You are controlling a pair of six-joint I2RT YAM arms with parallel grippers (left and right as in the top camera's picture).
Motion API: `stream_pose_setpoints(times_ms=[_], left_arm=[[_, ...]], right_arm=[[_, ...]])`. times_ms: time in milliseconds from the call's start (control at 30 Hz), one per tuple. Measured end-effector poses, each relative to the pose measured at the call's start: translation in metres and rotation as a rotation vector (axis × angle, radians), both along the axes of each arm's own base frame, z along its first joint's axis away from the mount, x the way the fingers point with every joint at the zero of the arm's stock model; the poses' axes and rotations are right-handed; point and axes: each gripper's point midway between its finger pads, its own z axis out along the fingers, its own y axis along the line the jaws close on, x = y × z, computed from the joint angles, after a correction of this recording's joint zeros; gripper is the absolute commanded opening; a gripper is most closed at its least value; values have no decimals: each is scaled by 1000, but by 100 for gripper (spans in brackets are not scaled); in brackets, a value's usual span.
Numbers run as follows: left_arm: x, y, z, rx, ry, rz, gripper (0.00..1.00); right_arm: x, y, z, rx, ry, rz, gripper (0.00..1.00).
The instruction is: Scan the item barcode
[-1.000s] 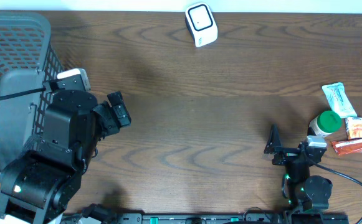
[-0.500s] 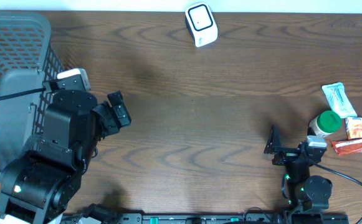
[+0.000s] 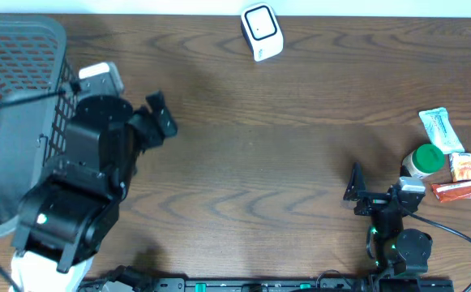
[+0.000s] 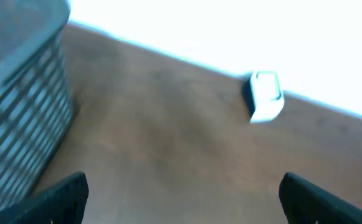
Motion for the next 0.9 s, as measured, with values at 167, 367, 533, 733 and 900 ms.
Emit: stream_pose_setpoints(times_ms=[167, 367, 533, 733, 900], left_arm=[[27, -10, 7, 23, -138, -31, 98], [31, -10, -31, 99, -227, -69, 98], [15, 15, -69, 144, -224, -29, 98], [-14, 50, -116, 170, -196, 50, 98], [-33, 68, -134, 168, -223, 104, 98]], right_arm=[[0, 0, 0, 0, -1, 0, 99], [0, 0, 0, 0, 0, 0, 99], [0, 0, 0, 0, -1, 0, 99], [0, 0, 0, 0, -1, 0, 99], [0, 0, 0, 0, -1, 0, 99]])
